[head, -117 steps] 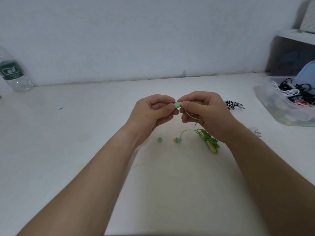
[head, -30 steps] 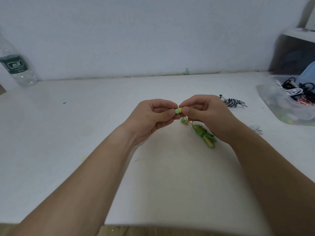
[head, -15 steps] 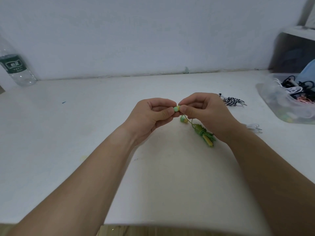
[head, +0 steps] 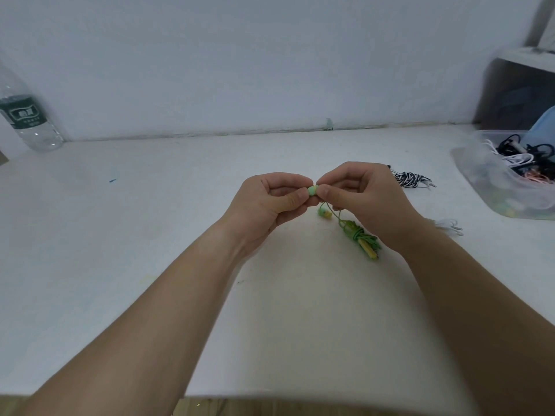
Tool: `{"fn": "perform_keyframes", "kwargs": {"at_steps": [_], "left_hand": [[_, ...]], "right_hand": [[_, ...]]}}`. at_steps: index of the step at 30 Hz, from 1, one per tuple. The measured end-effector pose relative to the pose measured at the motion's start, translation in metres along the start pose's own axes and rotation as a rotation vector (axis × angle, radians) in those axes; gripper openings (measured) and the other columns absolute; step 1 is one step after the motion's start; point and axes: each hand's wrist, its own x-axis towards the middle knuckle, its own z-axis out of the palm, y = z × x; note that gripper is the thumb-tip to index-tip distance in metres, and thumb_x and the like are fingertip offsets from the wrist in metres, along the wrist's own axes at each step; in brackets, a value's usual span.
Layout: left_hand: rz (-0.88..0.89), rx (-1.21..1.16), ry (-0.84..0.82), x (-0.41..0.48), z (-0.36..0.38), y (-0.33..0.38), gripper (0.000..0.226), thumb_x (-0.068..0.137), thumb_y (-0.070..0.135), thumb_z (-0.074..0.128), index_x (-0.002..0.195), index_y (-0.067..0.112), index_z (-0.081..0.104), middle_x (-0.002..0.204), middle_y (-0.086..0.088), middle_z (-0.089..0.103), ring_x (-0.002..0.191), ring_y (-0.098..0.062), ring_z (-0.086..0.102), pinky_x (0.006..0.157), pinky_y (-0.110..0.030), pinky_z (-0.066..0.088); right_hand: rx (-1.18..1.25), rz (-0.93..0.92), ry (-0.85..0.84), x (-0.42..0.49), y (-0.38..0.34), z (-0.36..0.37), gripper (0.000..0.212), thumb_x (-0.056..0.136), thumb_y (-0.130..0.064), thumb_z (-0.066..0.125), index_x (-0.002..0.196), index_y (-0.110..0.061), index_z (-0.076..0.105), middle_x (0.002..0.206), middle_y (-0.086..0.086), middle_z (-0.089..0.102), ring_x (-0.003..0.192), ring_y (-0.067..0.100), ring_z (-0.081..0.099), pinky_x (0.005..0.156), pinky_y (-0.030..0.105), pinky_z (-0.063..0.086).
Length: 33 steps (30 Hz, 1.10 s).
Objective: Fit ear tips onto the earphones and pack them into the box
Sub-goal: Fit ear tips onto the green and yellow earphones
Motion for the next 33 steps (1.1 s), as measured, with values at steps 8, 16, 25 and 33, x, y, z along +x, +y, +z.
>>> {"fn": "perform_keyframes", "kwargs": {"at_steps": [8, 16, 25, 33], "left_hand": [[-0.014, -0.054, -0.057, 0.0006, -0.0013, 0.0018, 0.014, 0.089, -0.001, 0.064, 0.1, 0.005, 0.07, 0.092, -0.01, 0.077, 0.087, -0.016, 0.075, 0.072, -0.019, 0.057], [-0.006, -0.056, -0.069, 0.0011, -0.0019, 0.0012, 0.014, 0.09, -0.001, 0.063, 0.101, 0.005, 0.07, 0.09, -0.009, 0.077, 0.085, -0.015, 0.075, 0.071, -0.018, 0.057], [0.038, 0.02, -0.07, 0.0014, -0.0006, 0.0017, 0.014, 0.093, 0.0, 0.062, 0.102, 0.008, 0.071, 0.092, -0.008, 0.076, 0.085, -0.017, 0.073, 0.073, -0.022, 0.057], [0.16, 0.296, -0.002, 0.0046, 0.0, -0.0024, 0.017, 0.087, 0.012, 0.075, 0.101, 0.019, 0.07, 0.086, 0.004, 0.069, 0.079, -0.011, 0.066, 0.072, -0.024, 0.052]], "right_hand": [[0.106, 0.062, -0.049, -0.0019, -0.0035, -0.0024, 0.007, 0.09, -0.008, 0.071, 0.092, -0.013, 0.075, 0.089, 0.021, 0.074, 0.077, 0.025, 0.061, 0.073, 0.032, 0.051], [0.172, 0.084, -0.096, -0.0018, -0.0023, -0.0049, 0.015, 0.078, -0.023, 0.074, 0.091, -0.014, 0.075, 0.08, 0.009, 0.073, 0.069, 0.019, 0.057, 0.068, 0.027, 0.05], [0.126, 0.069, -0.04, -0.0007, -0.0011, -0.0046, 0.007, 0.087, -0.01, 0.073, 0.088, -0.016, 0.077, 0.081, 0.011, 0.073, 0.074, 0.022, 0.059, 0.071, 0.031, 0.05], [-0.088, 0.046, 0.041, -0.001, -0.0043, 0.0002, 0.007, 0.089, -0.014, 0.074, 0.096, -0.016, 0.076, 0.08, -0.002, 0.075, 0.066, 0.016, 0.059, 0.065, 0.022, 0.05]]}}
